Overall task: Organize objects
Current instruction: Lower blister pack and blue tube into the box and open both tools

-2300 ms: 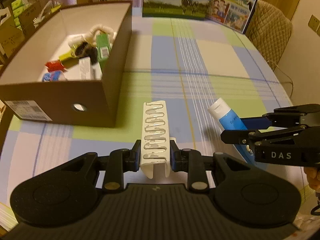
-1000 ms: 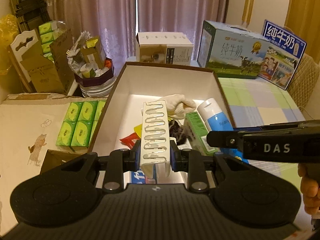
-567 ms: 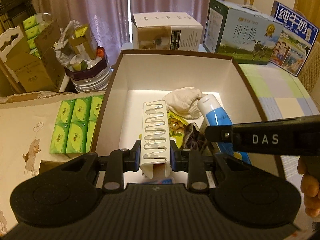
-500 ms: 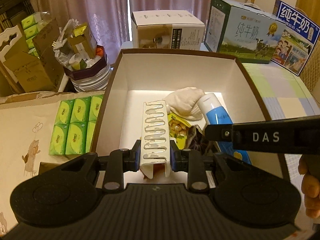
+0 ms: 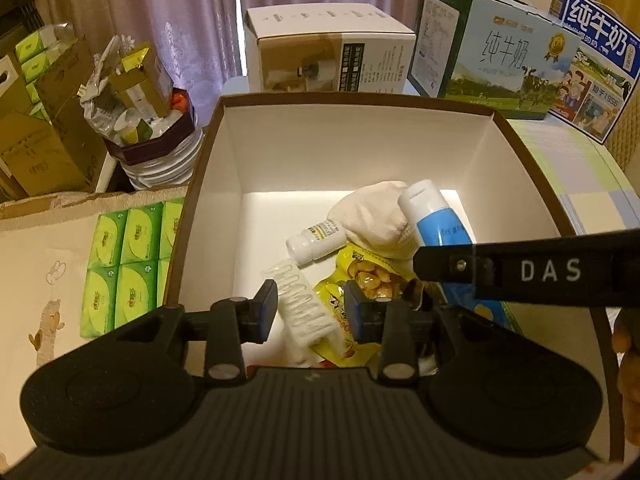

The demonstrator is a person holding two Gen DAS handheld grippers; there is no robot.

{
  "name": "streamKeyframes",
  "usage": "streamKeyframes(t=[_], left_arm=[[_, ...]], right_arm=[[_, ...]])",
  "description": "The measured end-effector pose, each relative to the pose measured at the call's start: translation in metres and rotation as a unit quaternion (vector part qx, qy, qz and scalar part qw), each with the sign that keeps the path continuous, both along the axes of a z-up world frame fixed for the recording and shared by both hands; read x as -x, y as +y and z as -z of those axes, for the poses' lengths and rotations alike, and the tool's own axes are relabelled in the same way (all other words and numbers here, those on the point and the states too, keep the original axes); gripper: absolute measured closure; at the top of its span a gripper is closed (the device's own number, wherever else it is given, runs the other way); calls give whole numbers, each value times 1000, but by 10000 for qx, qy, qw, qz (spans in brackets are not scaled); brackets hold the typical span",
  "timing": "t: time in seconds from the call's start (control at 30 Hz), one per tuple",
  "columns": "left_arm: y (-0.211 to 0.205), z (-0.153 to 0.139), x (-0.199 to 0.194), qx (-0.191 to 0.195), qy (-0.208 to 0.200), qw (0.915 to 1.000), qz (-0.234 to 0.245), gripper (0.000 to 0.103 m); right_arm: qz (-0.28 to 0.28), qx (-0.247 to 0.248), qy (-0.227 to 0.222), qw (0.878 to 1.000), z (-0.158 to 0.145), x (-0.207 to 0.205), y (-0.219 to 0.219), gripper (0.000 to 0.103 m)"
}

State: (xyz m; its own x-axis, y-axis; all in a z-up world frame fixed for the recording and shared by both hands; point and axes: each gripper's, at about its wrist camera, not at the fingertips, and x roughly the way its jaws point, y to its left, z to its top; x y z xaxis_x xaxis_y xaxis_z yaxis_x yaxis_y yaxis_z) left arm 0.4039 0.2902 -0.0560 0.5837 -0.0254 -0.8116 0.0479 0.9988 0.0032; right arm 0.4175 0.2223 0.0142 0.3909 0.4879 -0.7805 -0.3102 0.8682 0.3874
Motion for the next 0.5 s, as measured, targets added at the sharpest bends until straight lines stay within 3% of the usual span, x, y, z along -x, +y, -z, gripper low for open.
streamKeyframes(t=[0.3, 0.5], left_arm=[[5, -9, 5, 75, -108, 9999, -12, 64], [6, -19, 11, 74, -198, 9998, -25, 54]], right_arm=[[110, -140, -160, 9997, -7, -6, 1, 64], [111, -374, -493, 9980, -24, -2, -4, 46]])
